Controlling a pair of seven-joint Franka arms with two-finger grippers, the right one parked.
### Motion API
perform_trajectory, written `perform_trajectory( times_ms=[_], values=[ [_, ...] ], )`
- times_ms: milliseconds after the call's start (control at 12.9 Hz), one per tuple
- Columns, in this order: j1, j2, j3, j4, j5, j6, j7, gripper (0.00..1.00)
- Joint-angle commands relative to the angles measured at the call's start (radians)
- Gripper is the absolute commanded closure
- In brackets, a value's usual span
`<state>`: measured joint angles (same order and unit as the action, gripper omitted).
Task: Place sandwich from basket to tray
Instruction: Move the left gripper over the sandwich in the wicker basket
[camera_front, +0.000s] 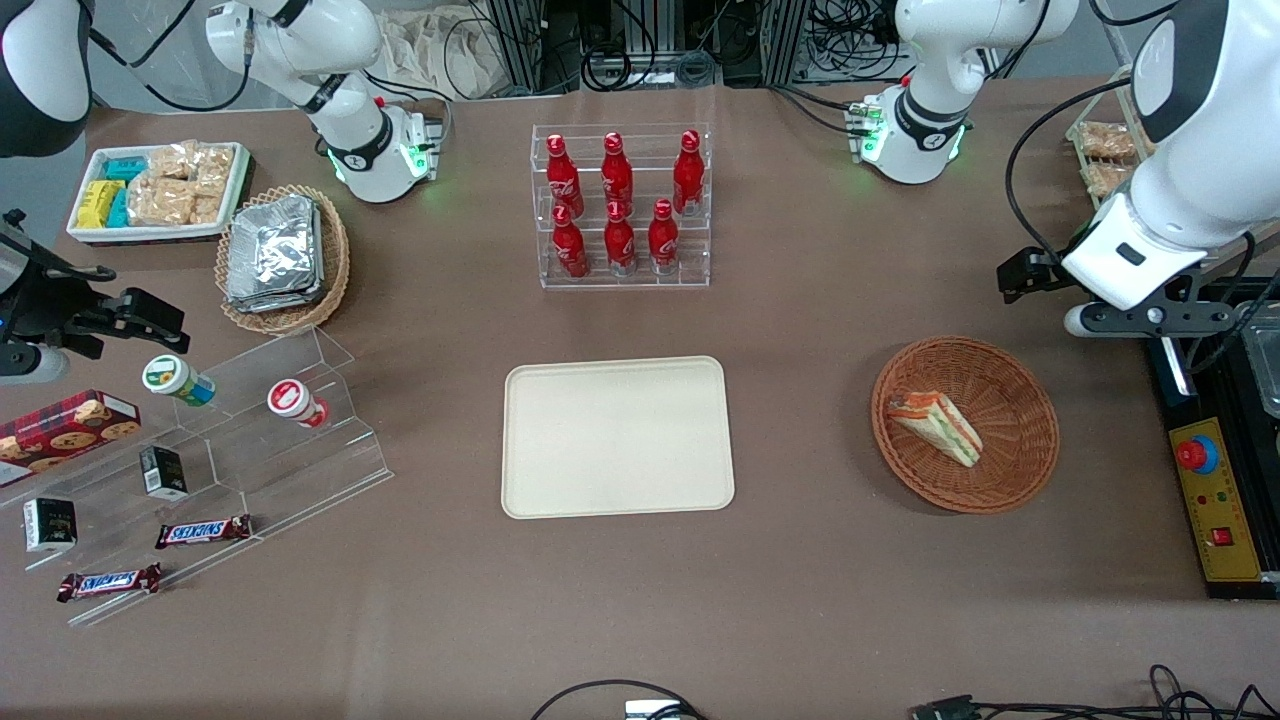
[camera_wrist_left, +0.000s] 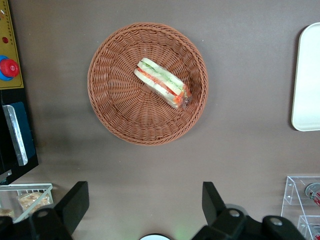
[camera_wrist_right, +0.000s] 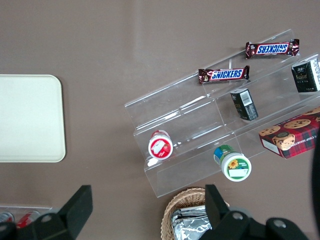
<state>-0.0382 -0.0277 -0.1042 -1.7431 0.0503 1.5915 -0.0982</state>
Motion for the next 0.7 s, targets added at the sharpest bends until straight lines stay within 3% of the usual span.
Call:
perform_trajectory(
  times_ms=[0, 620],
  values=[
    [-0.003, -0.008, 0.005, -0.004, -0.006, 0.002, -0.005, 0.00],
    [-0.002, -0.008, 0.009, -0.003, -0.004, -0.002, -0.050, 0.01]
  ],
)
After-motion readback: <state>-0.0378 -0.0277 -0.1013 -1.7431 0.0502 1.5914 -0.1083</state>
